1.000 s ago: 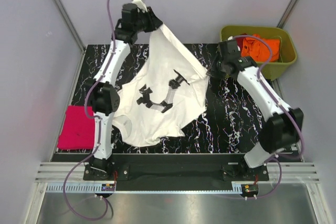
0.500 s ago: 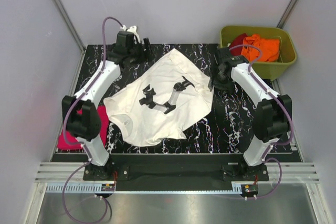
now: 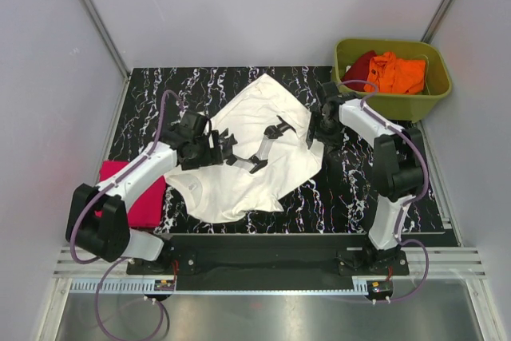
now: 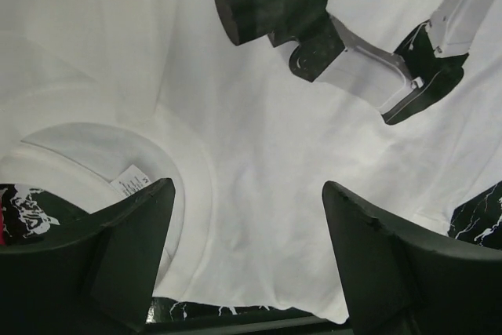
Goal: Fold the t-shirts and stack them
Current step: Flatten the tshirt out
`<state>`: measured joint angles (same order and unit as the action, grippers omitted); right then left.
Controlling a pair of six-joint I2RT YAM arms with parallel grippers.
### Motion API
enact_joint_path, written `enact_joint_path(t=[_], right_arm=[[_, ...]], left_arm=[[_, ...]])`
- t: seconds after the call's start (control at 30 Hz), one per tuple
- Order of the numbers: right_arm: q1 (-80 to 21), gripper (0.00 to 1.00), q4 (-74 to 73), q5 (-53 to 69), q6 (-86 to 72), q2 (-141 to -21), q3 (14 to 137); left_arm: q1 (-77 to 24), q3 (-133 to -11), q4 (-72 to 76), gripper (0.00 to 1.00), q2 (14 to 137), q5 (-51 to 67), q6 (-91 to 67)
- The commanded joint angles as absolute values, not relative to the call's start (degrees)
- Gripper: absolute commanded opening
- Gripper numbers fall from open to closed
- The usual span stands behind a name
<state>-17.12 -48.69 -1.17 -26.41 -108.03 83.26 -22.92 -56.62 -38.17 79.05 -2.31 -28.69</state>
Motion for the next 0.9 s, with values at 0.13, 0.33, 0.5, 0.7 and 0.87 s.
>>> enact_joint_path(t=[0.13, 0.33, 0.5, 0.7, 0.87], right_arm=[[-17.49, 0.62, -46.23, -2.81, -24.08, -112.67, 86.04], [-17.4, 0.52, -47.11, -5.45, -23.9, -115.84, 86.32], [-17.49, 0.39, -46.06, -7.03, -24.61, -116.46, 84.03], [-17.58, 0.15, -46.23, -8.88, -26.98, -112.95, 77.53], [-17.49, 0.07, -46.05, -3.44, -31.36, -104.27, 66.9]], left_arm=[[-23.11, -48.88, -30.94, 0.77, 82.97, -2.72, -45.07], [-22.94, -51.76, -32.87, 0.72, 91.21, -7.21, -46.58], [-22.07, -56.33, -32.86, 0.71, 97.81, -7.47, -45.36], [-16.19, -64.94, -36.21, 0.72, 106.16, -8.44, -42.73], [-11.08, -78.47, -40.51, 0.73, 113.19, -10.2, -38.24]])
